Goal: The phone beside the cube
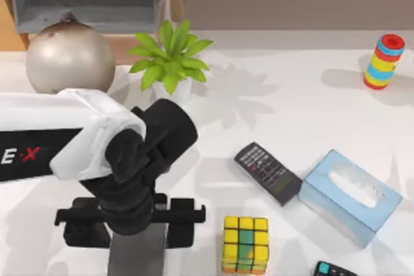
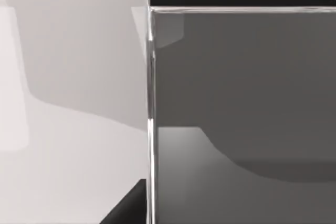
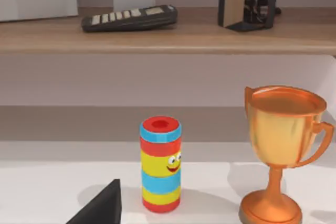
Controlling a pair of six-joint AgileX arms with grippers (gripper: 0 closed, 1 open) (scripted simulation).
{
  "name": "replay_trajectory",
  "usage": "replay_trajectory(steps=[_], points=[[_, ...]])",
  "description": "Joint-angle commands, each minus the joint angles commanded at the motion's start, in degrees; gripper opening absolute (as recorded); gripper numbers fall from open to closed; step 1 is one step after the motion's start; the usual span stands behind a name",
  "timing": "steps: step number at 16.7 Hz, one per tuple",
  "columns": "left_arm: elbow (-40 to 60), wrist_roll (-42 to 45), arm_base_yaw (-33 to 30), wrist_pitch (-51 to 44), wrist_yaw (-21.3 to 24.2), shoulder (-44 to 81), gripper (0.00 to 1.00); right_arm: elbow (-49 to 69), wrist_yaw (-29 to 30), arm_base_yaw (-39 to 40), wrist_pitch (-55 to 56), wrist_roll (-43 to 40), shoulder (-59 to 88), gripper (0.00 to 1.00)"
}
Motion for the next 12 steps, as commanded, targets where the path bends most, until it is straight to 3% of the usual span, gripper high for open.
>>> replay_trajectory(steps=[7,12], points=[[0.0,0.0,0.0,0.0,0.0,0.0,0.98,0.0,0.0,0.0,0.0,0.0,0.0,1.00],[0.0,0.0,0.0,0.0,0.0,0.0,1.00,0.0,0.0,0.0,0.0,0.0,0.0,1.00]])
